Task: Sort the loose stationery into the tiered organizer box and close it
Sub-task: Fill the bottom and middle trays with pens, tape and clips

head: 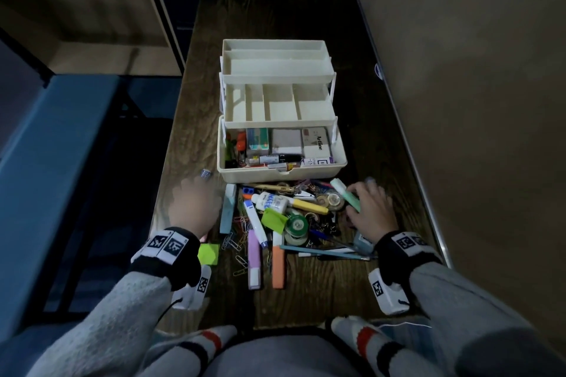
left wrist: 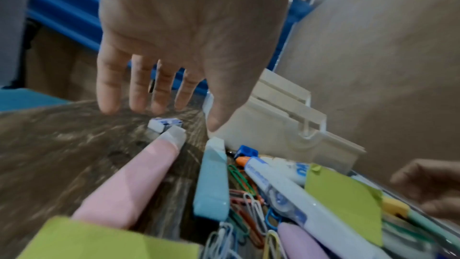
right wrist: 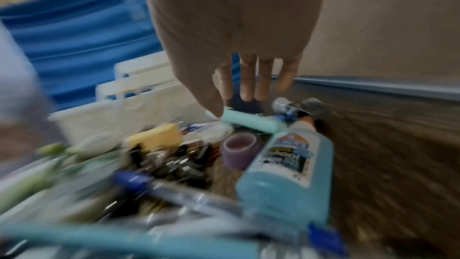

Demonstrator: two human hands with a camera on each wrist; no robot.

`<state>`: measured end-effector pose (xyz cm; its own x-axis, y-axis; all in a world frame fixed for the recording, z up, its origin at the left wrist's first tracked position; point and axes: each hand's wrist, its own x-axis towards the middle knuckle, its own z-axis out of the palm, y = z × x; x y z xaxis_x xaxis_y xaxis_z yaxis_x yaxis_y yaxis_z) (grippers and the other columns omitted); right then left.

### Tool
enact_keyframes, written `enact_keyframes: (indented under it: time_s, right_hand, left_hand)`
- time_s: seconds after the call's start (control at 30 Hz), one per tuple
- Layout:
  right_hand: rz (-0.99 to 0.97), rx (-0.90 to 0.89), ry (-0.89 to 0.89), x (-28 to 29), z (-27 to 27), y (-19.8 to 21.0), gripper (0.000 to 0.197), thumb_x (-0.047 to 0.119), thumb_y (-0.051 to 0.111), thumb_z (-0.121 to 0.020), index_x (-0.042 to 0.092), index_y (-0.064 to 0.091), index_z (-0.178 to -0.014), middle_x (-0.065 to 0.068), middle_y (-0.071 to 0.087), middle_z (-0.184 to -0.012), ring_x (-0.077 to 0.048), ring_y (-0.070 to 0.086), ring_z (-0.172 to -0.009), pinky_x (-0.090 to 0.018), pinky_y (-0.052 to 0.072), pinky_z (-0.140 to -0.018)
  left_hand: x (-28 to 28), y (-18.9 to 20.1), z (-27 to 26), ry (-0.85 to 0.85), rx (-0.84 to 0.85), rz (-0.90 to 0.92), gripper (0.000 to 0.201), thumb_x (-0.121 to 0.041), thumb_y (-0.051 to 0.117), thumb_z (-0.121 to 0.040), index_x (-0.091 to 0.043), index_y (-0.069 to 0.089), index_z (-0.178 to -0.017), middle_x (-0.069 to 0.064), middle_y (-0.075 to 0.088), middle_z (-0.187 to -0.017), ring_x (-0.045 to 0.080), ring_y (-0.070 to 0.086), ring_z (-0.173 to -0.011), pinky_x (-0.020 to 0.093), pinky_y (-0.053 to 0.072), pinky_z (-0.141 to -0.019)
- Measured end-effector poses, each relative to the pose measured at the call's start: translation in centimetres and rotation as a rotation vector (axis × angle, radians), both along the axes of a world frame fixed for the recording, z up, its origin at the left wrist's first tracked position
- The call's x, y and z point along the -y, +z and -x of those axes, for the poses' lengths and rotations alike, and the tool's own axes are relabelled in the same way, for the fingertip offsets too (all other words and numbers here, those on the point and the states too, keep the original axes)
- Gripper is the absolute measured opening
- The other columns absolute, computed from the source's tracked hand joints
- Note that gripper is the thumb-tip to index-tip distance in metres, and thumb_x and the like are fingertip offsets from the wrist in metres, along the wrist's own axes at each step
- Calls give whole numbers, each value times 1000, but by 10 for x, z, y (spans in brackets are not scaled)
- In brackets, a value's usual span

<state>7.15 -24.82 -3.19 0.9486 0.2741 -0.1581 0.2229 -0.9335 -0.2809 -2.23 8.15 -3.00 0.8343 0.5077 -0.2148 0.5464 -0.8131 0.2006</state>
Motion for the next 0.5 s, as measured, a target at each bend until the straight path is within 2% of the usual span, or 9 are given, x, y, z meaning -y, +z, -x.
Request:
enact_keyframes:
  time_s: [0.07,0.13,0.2,0.27,0.37,0.43,0.5]
  right_hand:
    - [-33,-10,117,-6,13,3,27,21,62,-83,22,53,-108,-2,46,-117,-25,48,-110,-38,41,-89]
    - [-31,-133,235,-12,27,3,27,20,58,-85,26,50,-110,3,40,-124,-24,53,-106,-37,47,-81]
    - [64,-230,325,-15,33,0,36,16,54,-88,29,46,-120,2,34,-134,-27,53,-111,-40,48,-83]
    - [143,-248,364,-17,32,-3,44,10,51,-88,29,42,-128,-2,29,-141,-30,48,-118,-44,47,-89]
    - [201,-227,413,-19,26,-5,50,6,48,-88,26,37,-132,-7,28,-143,-33,45,-118,-46,47,-89]
    - [215,-222,437,-19,23,-7,53,9,53,-87,24,35,-135,-7,30,-142,-33,45,-119,-44,47,-90]
    - [213,-200,448,-19,22,-10,58,13,57,-84,23,35,-136,-7,32,-140,-31,47,-119,-40,47,-89]
  left_hand:
    - [10,10,-2,-137,95,-85,37,-36,53,-90,-8,47,-113,15,50,-111,33,48,-103,44,44,-81]
    - [26,17,-8,-338,194,-55,32,-34,52,-92,-13,51,-115,9,52,-108,25,49,-97,36,44,-78]
    - [47,22,-15,-540,268,65,25,-28,54,-92,-14,55,-112,5,53,-106,20,51,-94,29,42,-75]
    - [70,24,-22,-730,294,144,18,-21,54,-91,-13,59,-106,5,56,-104,23,53,-93,29,43,-74]
    - [99,16,-33,-935,171,78,30,-17,52,-87,-17,58,-117,6,57,-113,27,51,-101,40,44,-84]
    - [113,11,-39,-1027,91,25,41,-19,50,-86,-22,53,-127,6,55,-119,28,50,-108,40,40,-91]
    - [125,7,-43,-1091,42,3,42,-22,49,-85,-23,53,-127,6,55,-124,29,51,-112,40,37,-93]
